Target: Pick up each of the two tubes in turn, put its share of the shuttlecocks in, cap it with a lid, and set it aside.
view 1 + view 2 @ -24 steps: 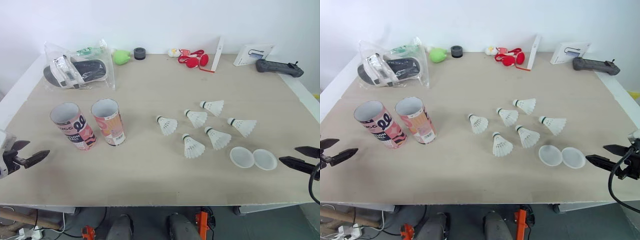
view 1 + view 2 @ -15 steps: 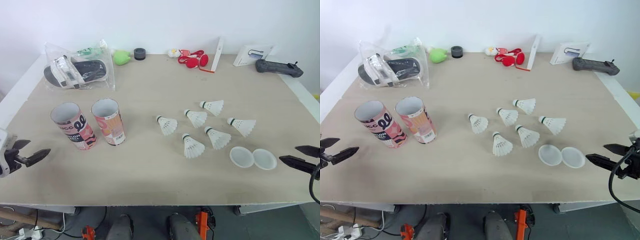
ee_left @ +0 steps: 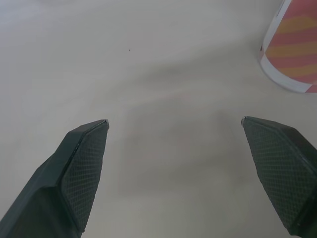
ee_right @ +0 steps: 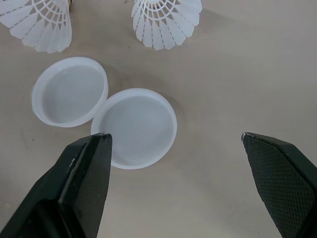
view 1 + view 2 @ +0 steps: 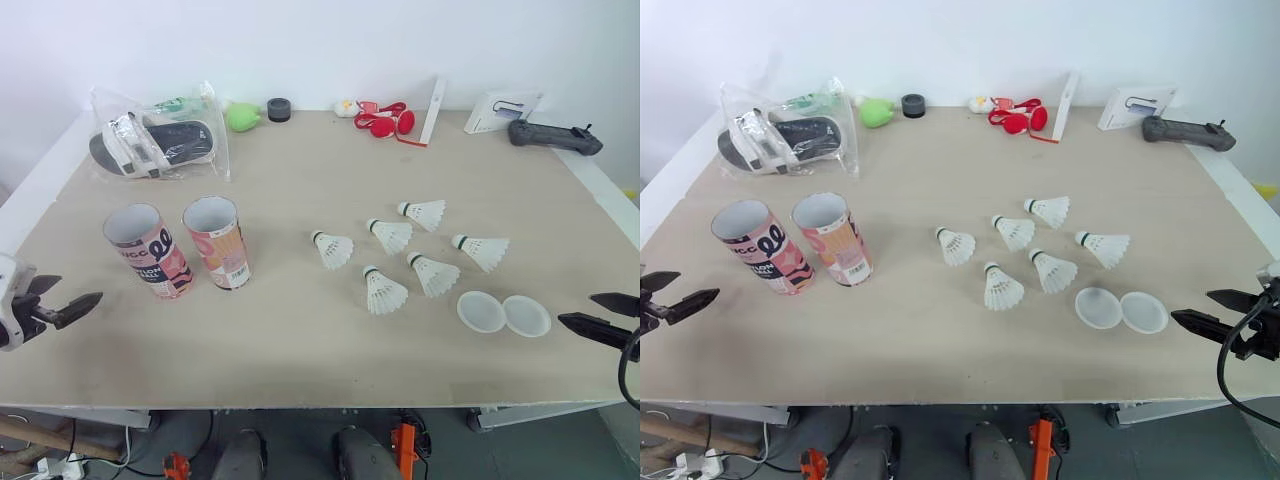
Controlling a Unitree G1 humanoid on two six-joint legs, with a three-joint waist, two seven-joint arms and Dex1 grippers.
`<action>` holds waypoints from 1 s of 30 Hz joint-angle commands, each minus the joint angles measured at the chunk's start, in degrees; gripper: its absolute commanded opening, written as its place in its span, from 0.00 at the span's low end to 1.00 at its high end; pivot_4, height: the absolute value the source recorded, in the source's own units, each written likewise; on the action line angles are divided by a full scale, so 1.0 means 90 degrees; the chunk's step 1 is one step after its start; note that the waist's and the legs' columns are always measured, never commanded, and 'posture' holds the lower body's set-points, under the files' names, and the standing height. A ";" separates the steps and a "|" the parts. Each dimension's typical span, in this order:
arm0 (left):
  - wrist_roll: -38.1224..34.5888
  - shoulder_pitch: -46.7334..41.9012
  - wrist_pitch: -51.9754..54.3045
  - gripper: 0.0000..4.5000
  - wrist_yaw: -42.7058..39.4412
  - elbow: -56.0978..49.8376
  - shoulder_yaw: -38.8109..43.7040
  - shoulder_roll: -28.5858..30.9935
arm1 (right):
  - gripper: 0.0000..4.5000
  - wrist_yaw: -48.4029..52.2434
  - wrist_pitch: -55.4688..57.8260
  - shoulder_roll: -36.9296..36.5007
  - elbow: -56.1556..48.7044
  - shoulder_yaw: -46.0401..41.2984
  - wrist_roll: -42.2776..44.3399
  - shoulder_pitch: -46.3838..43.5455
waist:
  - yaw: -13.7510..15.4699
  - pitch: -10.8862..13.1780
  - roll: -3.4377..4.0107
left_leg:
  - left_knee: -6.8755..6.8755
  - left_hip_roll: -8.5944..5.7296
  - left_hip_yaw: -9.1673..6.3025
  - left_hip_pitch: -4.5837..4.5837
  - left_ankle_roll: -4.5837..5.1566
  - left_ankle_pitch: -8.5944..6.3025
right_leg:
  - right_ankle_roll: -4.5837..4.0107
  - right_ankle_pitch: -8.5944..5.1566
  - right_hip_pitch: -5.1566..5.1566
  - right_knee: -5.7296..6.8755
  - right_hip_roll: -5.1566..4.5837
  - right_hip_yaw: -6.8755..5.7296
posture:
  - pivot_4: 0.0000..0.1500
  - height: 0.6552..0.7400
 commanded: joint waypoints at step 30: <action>-0.0431 0.0731 -0.0482 0.99 0.0409 -0.2296 0.0167 -0.1872 | 1.00 -0.1237 0.2404 0.1363 -0.4764 0.2653 0.3596 -0.4065 | -0.0005 -0.0013 -0.0002 | 0.0003 0.0064 0.0007 -0.0011 0.0003 0.0003 | -0.0040 0.0017 -0.0009 0.0004 0.0060 0.0004 | 1.00 1.00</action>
